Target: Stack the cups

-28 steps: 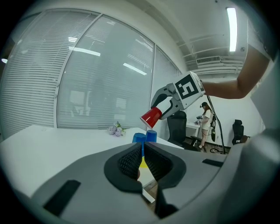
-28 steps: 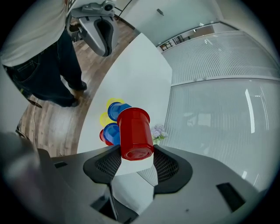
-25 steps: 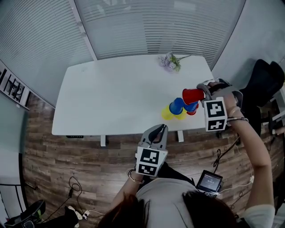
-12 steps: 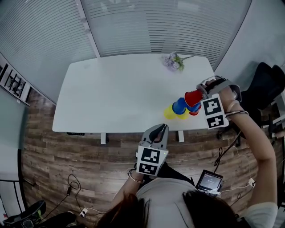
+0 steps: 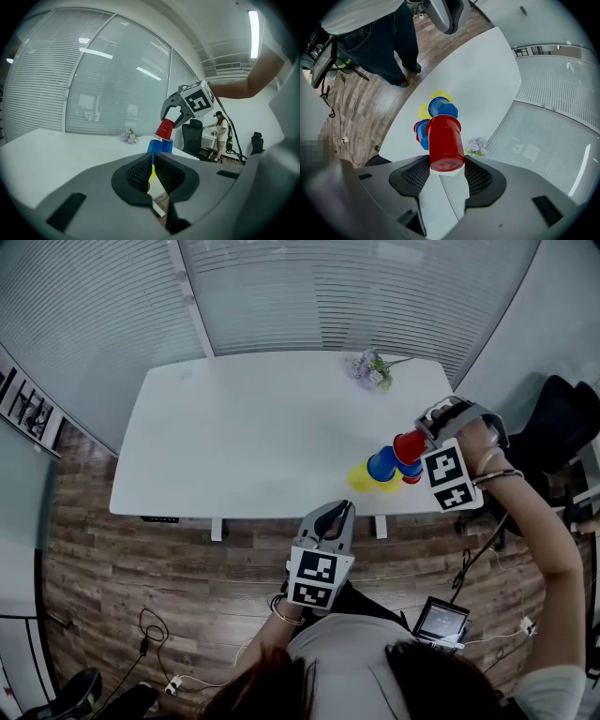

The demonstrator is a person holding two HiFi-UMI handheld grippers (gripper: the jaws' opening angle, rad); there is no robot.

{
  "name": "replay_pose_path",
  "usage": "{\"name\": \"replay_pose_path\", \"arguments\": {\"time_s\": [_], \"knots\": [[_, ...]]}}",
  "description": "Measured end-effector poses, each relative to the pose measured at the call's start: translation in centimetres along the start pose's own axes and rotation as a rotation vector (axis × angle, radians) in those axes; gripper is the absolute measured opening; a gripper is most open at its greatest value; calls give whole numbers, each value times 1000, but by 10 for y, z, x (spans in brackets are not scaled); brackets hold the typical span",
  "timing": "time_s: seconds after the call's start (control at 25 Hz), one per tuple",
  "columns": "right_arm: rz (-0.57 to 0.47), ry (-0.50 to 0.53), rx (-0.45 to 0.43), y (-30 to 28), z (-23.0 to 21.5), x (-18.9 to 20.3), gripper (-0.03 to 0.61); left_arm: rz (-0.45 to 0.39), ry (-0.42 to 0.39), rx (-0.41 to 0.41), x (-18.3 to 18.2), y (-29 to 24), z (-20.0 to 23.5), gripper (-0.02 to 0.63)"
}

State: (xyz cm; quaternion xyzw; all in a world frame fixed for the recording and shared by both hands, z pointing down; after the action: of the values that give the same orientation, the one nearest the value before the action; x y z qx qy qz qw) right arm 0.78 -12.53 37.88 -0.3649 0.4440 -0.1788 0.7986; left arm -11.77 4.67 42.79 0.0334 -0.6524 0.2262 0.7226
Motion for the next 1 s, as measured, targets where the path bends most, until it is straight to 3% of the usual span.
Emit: {"name": "replay_pose_path", "arguments": {"time_s": [0.24, 1.0], "knots": [[23, 51, 17, -1, -3, -1, 256, -5, 5, -1, -2, -2, 5, 32], [-8, 41, 27, 2, -7, -8, 282, -11, 25, -10, 0, 2, 15, 32]]}}
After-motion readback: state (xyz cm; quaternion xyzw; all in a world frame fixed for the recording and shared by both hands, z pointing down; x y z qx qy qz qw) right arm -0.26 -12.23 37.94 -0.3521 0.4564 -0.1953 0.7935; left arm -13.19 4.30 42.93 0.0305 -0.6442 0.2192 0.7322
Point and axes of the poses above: the fingertips, and each gripper's own axes: y backward along the fingers, z to its left, x out of its underside, the point moved 5 cm from there along y, backward along the fingers
